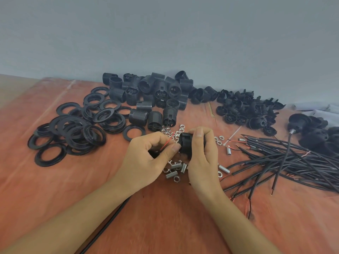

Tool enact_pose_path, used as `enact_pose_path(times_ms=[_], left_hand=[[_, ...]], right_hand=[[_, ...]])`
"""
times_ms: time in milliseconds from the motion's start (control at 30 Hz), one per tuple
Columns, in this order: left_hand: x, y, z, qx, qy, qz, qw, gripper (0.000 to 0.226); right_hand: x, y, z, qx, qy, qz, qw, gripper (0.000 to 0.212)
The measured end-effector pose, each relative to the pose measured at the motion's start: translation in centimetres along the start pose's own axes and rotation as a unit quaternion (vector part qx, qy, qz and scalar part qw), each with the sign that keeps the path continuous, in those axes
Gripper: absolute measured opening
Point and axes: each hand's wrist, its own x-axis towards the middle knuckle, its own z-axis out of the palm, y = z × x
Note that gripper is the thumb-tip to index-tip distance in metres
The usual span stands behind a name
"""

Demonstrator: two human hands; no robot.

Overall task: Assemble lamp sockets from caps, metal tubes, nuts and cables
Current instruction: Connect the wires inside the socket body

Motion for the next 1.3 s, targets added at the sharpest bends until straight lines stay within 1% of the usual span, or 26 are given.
enact_pose_path(times_ms=[33, 100, 133, 200, 267, 300, 400, 467, 567, 667, 733, 900, 1000, 1033, 1100, 1167, 1233, 1300], left_hand=[[0.0, 0.1, 0.0, -0.008, -0.002, -0.003, 1.000, 0.013], [0.1, 0.3, 0.1, -0.045, -0.005, -0.023, 0.999, 0.013], [0.2, 0.3, 0.0, -0.067, -0.002, -0.037, 0.997, 0.013], [0.3, 0.1, -0.2, -0.092, 0.014, -0.060, 0.994, 0.015], [0.5, -0.1, -0.4, -0.092, 0.031, -0.068, 0.993, 0.016], [0.5, -0.2, -0.5, -0.083, 0.037, -0.069, 0.993, 0.017], [0.6, -0.3, -0.5, -0.082, 0.046, -0.082, 0.992, 0.015], [0.5, -0.5, -0.5, -0.101, 0.050, -0.091, 0.990, 0.009], [0.5, -0.5, -0.5, -0.127, 0.042, -0.101, 0.986, 0.024], [0.4, -0.6, -0.2, -0.093, 0.028, -0.091, 0.991, 0.029], [0.3, -0.6, -0.2, -0.066, 0.028, -0.072, 0.995, 0.032], [0.5, -0.6, -0.4, 0.039, 0.065, 0.034, 0.997, 0.030], [0.7, -0.3, -0.5, 0.080, 0.069, 0.066, 0.992, 0.035], [0.7, -0.1, -0.6, 0.092, 0.070, 0.069, 0.991, 0.035], [0.7, 0.1, -0.5, 0.103, 0.073, 0.058, 0.990, 0.027], [0.7, 0.4, -0.5, 0.102, 0.073, 0.037, 0.991, 0.018], [0.6, 0.9, -0.4, 0.098, 0.067, 0.032, 0.992, 0.014], [0.7, 1.5, -0.4, 0.088, 0.068, 0.024, 0.994, 0.021]], right_hand=[[0.1, -0.1, 0.1, 0.037, 0.007, 0.039, 0.999, 0.022], [0.3, -0.1, 0.1, 0.130, 0.028, 0.119, 0.984, 0.016], [0.5, -0.1, 0.1, 0.154, 0.040, 0.143, 0.977, 0.018], [0.7, 0.0, -0.1, 0.172, 0.057, 0.158, 0.971, 0.028], [0.9, 0.0, -0.2, 0.199, 0.065, 0.160, 0.965, 0.038], [0.9, 0.0, -0.3, 0.208, 0.068, 0.158, 0.963, 0.039], [0.8, -0.1, -0.3, 0.210, 0.065, 0.151, 0.964, 0.034], [0.8, 0.0, -0.3, 0.206, 0.060, 0.150, 0.965, 0.032], [0.7, 0.1, -0.2, 0.217, 0.054, 0.163, 0.961, 0.034], [0.5, 0.3, -0.2, 0.212, 0.045, 0.153, 0.964, 0.043], [0.4, 0.4, -0.1, 0.200, 0.043, 0.140, 0.969, 0.044], [0.5, 0.4, -0.1, 0.177, 0.051, 0.130, 0.974, 0.040], [0.4, 0.5, 0.0, 0.168, 0.049, 0.124, 0.977, 0.040], [0.3, 0.5, 0.0, 0.164, 0.047, 0.122, 0.978, 0.041], [0.2, 0.6, 0.1, 0.169, 0.041, 0.118, 0.978, 0.041], [0.2, 0.6, 0.1, 0.170, 0.038, 0.113, 0.978, 0.042], [0.2, 0.6, 0.1, 0.163, 0.034, 0.106, 0.980, 0.042], [0.2, 0.7, 0.1, 0.160, 0.030, 0.101, 0.981, 0.039]])
